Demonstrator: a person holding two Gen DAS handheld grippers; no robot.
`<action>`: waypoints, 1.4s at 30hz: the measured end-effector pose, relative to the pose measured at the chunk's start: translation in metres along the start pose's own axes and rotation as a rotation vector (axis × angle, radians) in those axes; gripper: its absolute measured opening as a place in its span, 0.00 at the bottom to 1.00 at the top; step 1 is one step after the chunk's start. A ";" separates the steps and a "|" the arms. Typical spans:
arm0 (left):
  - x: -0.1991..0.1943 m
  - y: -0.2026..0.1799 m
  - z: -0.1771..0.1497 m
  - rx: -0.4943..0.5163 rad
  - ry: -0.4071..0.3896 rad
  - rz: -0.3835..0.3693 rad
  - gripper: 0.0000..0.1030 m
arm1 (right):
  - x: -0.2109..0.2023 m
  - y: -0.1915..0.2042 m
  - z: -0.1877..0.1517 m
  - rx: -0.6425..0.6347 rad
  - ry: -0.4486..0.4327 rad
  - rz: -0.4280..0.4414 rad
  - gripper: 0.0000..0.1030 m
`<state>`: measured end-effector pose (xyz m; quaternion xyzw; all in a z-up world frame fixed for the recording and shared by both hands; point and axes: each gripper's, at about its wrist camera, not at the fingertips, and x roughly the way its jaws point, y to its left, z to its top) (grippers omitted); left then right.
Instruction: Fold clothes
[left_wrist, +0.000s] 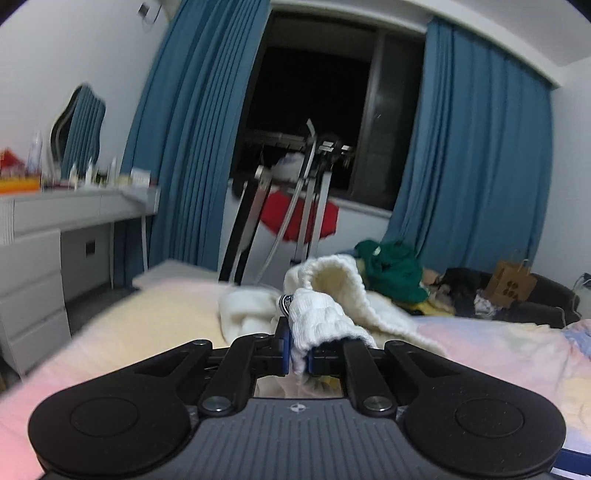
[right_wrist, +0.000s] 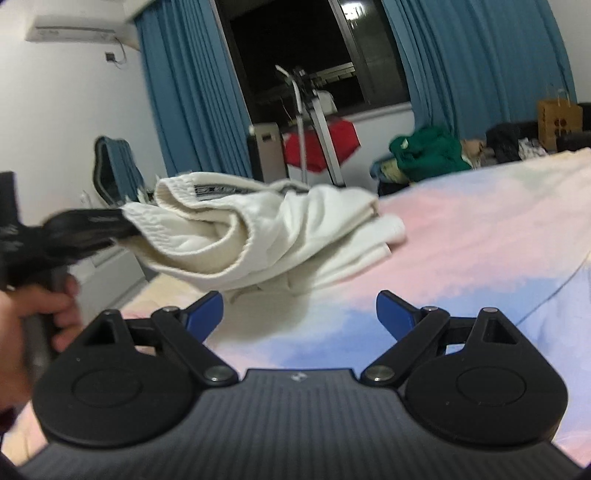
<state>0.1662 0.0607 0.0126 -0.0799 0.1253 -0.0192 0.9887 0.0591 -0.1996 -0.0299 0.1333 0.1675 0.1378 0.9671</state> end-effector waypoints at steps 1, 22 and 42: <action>-0.012 0.004 0.006 -0.004 -0.001 -0.003 0.08 | -0.004 0.002 0.001 -0.005 -0.007 0.005 0.89; -0.018 0.122 -0.058 -0.524 0.376 0.164 0.09 | 0.109 0.129 0.035 -0.205 0.297 0.217 0.67; -0.016 0.179 -0.098 -0.824 0.411 0.168 0.10 | 0.222 0.229 0.028 -0.552 0.638 0.340 0.66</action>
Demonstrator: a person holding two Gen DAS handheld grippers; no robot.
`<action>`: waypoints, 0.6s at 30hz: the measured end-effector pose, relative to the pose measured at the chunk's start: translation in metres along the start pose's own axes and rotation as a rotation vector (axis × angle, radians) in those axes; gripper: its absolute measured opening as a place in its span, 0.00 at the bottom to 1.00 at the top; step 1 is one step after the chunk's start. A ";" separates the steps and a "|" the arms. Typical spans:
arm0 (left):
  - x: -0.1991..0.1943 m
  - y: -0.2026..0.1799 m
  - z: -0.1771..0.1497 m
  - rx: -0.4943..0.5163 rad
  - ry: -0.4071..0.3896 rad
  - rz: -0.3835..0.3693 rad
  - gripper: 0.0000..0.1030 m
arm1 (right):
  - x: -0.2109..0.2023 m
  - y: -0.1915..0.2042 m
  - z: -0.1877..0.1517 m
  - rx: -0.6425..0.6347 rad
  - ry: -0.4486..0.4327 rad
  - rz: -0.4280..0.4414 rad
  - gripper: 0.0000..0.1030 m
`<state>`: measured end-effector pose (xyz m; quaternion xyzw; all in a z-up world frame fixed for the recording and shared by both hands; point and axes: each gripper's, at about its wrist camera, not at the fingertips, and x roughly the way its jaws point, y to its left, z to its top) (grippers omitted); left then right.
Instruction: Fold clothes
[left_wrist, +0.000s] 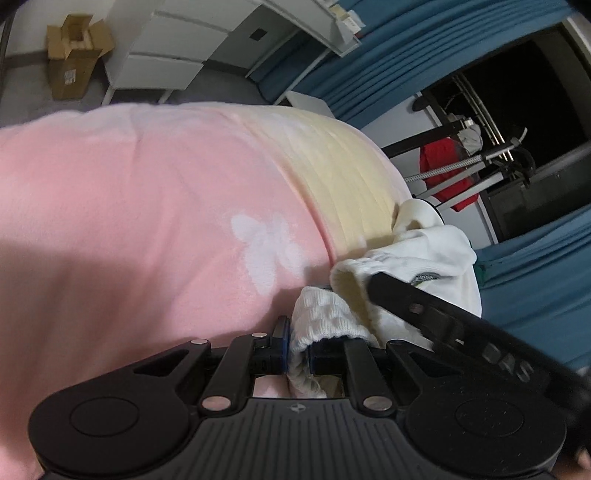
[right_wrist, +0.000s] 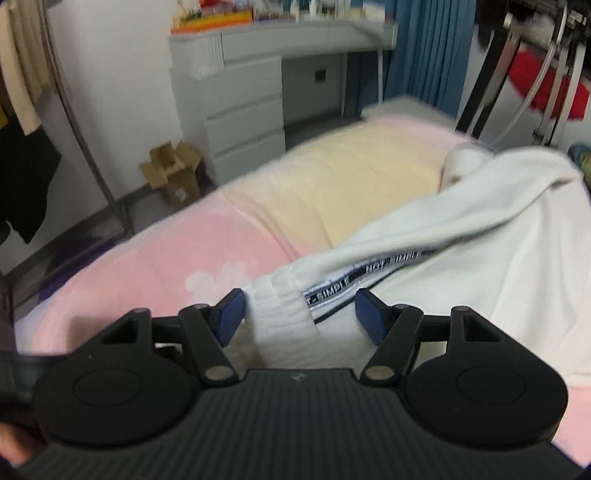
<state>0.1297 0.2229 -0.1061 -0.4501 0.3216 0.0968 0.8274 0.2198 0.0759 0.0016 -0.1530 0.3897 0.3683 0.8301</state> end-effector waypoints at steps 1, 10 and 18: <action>0.001 -0.002 -0.001 0.011 -0.002 0.005 0.10 | 0.002 -0.002 0.001 0.004 0.024 0.005 0.66; -0.001 -0.011 -0.004 0.073 -0.022 0.009 0.10 | -0.014 0.013 -0.017 -0.044 0.036 -0.076 0.26; -0.002 -0.018 -0.005 0.123 -0.033 0.008 0.10 | -0.089 -0.030 -0.046 0.175 -0.169 -0.205 0.17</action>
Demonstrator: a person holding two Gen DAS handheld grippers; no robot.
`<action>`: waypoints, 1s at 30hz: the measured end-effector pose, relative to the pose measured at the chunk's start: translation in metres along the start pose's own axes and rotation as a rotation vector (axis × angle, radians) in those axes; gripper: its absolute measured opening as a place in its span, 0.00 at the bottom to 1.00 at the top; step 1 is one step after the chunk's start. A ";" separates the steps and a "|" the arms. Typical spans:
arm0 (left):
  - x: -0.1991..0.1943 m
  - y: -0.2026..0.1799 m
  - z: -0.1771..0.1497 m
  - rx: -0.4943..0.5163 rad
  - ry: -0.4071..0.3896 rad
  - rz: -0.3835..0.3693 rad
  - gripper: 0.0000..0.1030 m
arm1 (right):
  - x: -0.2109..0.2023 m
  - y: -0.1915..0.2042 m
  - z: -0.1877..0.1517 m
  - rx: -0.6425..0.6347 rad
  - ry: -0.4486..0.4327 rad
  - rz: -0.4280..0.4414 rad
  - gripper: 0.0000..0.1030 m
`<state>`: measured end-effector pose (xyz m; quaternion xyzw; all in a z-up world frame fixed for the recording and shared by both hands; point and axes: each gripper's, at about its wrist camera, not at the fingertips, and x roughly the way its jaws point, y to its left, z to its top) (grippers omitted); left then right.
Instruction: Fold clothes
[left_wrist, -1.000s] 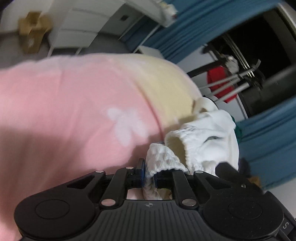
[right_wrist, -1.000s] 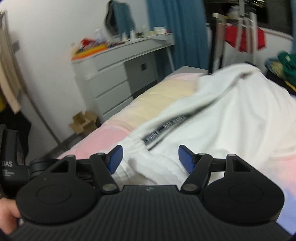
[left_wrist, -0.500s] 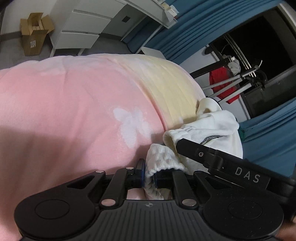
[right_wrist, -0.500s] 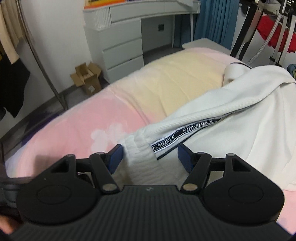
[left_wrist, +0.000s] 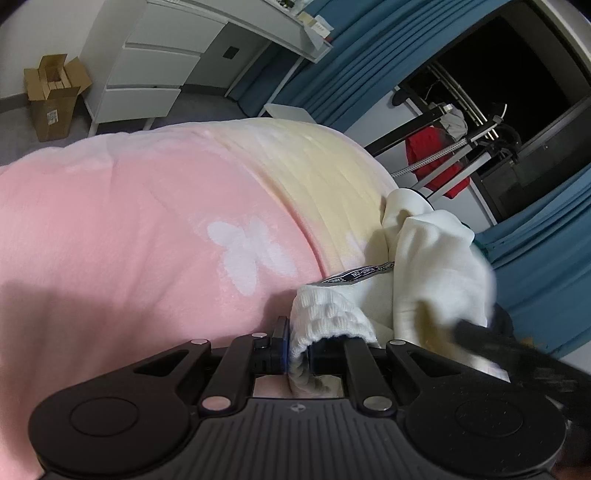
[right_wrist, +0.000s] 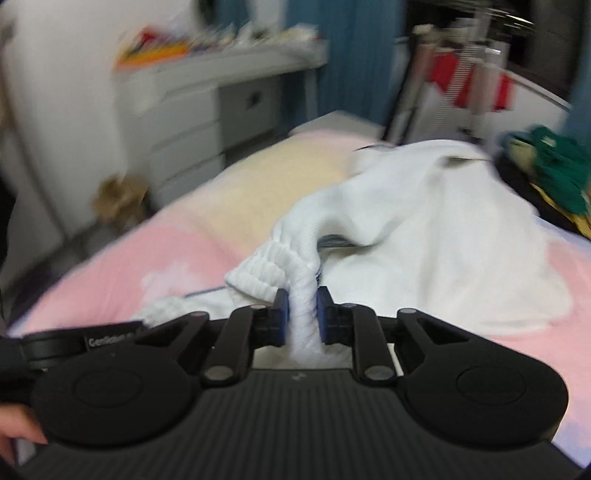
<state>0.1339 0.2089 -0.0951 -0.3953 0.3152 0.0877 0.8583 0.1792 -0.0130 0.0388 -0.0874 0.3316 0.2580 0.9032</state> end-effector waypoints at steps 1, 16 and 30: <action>0.000 -0.001 0.000 0.005 -0.001 -0.002 0.10 | -0.014 -0.015 -0.004 0.053 -0.032 -0.020 0.17; -0.005 -0.025 -0.012 0.174 -0.016 0.039 0.10 | -0.079 -0.159 -0.169 0.568 -0.054 -0.106 0.10; -0.008 -0.040 -0.027 0.304 -0.066 0.153 0.20 | -0.010 -0.126 -0.155 0.173 -0.093 -0.185 0.65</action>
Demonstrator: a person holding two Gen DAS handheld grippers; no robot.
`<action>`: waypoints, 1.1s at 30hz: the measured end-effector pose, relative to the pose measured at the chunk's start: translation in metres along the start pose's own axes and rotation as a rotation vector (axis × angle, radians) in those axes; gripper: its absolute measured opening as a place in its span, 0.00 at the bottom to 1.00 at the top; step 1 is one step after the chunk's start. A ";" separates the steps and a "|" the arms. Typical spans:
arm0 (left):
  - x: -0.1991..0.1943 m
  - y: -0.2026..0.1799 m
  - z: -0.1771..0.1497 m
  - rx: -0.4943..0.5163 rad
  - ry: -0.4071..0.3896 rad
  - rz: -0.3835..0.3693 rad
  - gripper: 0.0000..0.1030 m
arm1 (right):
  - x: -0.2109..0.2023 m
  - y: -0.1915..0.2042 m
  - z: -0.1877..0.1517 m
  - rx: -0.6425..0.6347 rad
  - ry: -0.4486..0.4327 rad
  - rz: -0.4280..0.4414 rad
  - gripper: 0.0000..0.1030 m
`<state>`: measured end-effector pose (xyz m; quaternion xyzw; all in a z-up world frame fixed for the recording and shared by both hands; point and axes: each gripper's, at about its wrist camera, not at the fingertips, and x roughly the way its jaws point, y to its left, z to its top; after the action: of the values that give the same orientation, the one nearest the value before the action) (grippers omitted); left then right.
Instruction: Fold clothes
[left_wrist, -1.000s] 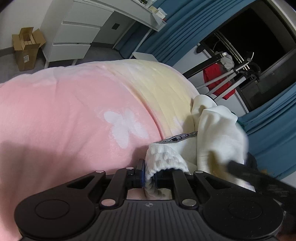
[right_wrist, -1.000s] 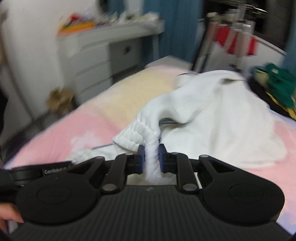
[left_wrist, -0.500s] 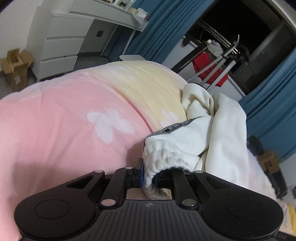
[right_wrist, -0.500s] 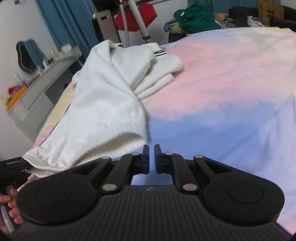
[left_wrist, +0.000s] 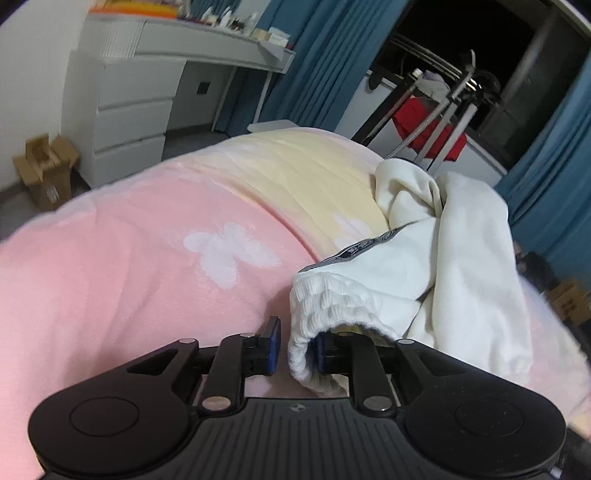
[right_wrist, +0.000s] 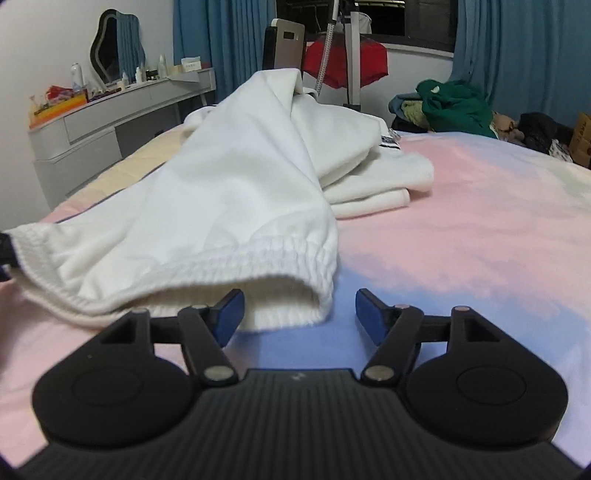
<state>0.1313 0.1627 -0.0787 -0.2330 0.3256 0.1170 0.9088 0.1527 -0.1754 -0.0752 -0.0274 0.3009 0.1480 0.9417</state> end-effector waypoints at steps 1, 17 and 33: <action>-0.001 -0.002 -0.002 0.021 -0.006 0.011 0.20 | 0.007 0.000 0.002 -0.010 -0.010 -0.012 0.61; 0.007 -0.019 -0.016 0.113 -0.022 0.003 0.36 | -0.086 -0.037 0.044 0.252 -0.235 -0.036 0.10; -0.057 -0.021 0.063 0.075 -0.240 -0.149 0.09 | -0.124 0.013 -0.016 0.398 -0.025 0.107 0.10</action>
<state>0.1298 0.1723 0.0084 -0.2066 0.2006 0.0638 0.9555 0.0439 -0.1972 -0.0162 0.1772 0.3134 0.1357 0.9230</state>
